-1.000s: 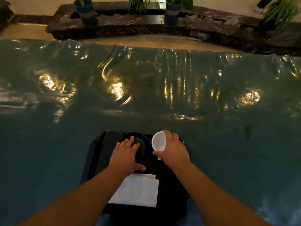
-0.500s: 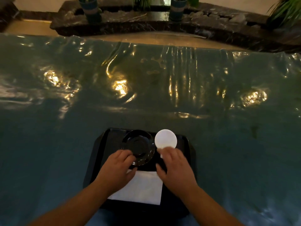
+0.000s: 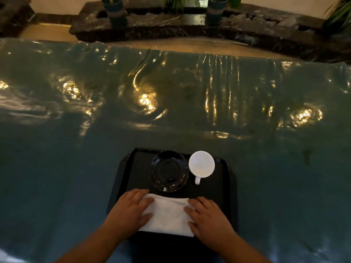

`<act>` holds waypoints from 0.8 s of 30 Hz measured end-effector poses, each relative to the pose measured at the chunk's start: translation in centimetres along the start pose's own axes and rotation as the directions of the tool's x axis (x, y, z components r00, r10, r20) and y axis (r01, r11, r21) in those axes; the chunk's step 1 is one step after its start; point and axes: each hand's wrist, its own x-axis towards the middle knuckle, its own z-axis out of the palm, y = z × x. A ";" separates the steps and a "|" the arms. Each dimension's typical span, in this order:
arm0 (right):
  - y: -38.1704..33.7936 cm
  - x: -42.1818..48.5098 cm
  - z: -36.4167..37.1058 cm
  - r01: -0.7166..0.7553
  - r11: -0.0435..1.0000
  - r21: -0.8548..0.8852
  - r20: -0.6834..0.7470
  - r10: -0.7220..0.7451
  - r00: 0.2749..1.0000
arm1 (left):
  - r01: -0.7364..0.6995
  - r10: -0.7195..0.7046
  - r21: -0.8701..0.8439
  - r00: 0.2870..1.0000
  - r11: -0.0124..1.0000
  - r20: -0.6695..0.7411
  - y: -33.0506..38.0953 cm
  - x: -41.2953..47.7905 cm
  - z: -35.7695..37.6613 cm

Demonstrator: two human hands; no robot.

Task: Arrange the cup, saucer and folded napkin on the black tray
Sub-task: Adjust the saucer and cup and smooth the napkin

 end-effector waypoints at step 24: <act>1.2 2.4 -2.3 -0.147 0.989 -0.027 0.033 0.148 0.988 | 0.152 -0.151 0.040 0.988 0.988 -0.024 0.7 3.0 -2.0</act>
